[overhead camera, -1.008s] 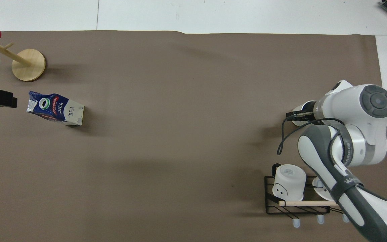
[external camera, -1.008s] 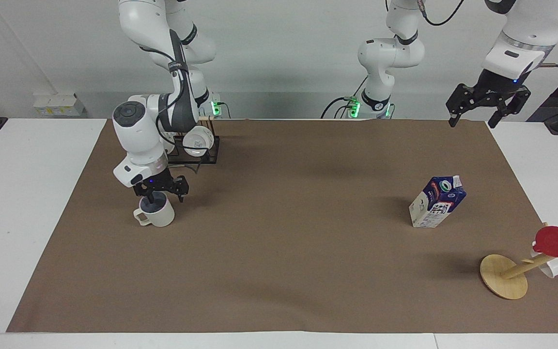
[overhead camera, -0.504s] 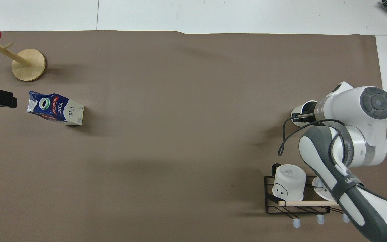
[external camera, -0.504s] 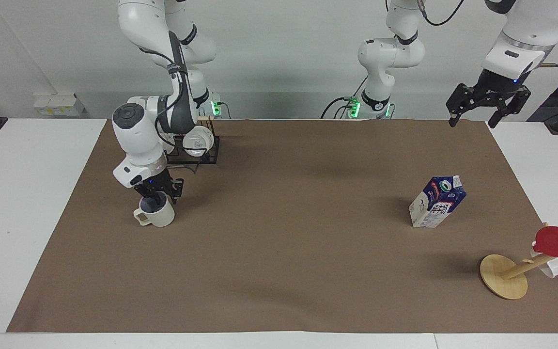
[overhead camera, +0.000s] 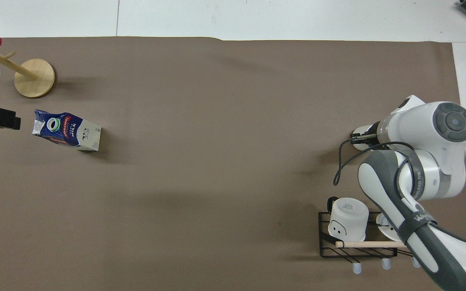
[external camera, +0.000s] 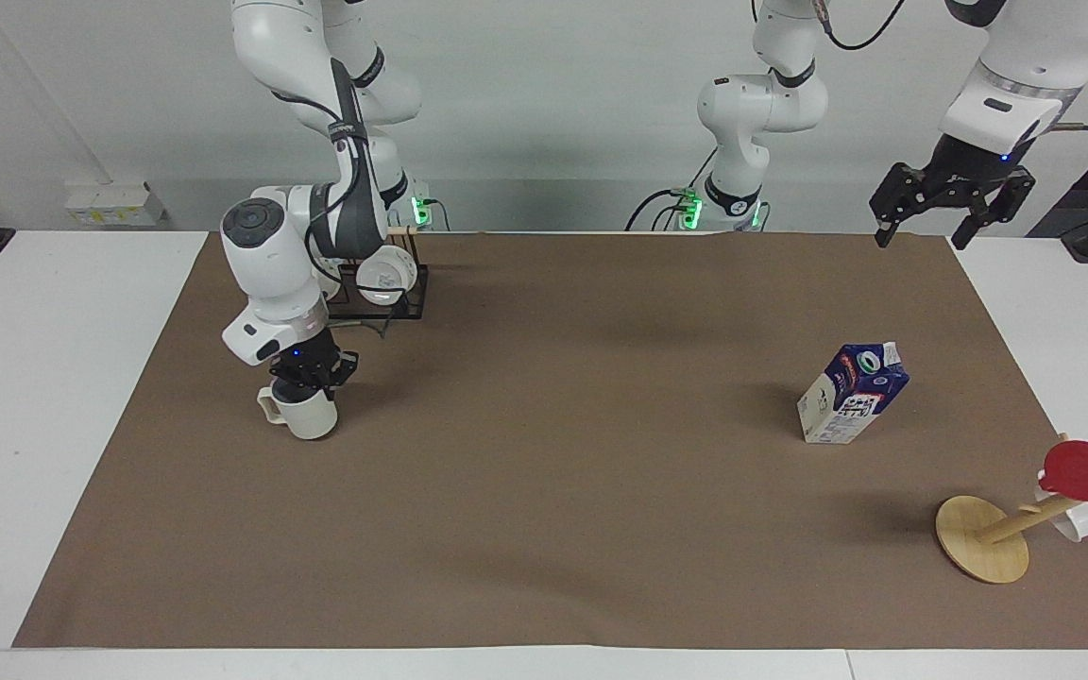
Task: Place cup and milk on table
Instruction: 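Lift the white mug with the right gripper, then carry the white mug toward the table centre with the right gripper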
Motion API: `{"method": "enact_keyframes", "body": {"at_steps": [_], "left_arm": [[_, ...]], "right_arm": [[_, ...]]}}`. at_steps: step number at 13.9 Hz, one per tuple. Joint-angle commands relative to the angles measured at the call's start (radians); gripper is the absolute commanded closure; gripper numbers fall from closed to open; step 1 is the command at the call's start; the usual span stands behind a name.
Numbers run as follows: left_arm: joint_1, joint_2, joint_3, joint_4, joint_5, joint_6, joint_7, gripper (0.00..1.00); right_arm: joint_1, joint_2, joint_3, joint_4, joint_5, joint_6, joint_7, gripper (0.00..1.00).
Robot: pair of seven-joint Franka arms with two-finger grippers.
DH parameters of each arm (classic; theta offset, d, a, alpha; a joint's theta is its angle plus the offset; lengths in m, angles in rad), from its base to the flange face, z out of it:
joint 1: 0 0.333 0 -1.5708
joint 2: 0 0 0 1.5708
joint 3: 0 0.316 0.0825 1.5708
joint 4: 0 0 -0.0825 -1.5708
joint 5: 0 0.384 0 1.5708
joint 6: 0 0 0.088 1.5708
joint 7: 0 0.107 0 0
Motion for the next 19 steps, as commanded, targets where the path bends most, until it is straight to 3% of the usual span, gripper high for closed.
{"method": "enact_keyframes", "body": {"at_steps": [1,4,6,9,17,19], "left_arm": [[-0.002,-0.028,0.003,-0.033,-0.014,0.001,0.005,0.00],[-0.001,-0.028,0.003,-0.033,-0.014,0.001,0.004,0.00],[-0.001,-0.028,0.003,-0.033,-0.014,0.002,0.004,0.00],[-0.001,-0.028,0.003,-0.033,-0.014,0.002,0.002,0.00],[-0.002,-0.028,0.003,-0.033,-0.014,0.004,0.002,0.00],[-0.001,-0.028,0.003,-0.033,-0.014,0.004,0.002,0.00]], "right_arm": [[0.006,-0.037,0.012,0.043,0.000,-0.102,-0.056,1.00],[0.015,-0.025,0.039,0.164,0.006,-0.338,-0.197,1.00],[0.015,-0.029,0.073,0.208,0.006,-0.382,-0.205,1.00],[0.047,-0.023,0.139,0.235,0.006,-0.383,-0.134,1.00],[0.282,0.086,0.141,0.324,-0.012,-0.363,0.170,1.00],[0.322,0.110,0.141,0.324,-0.012,-0.298,0.198,1.00]]}}
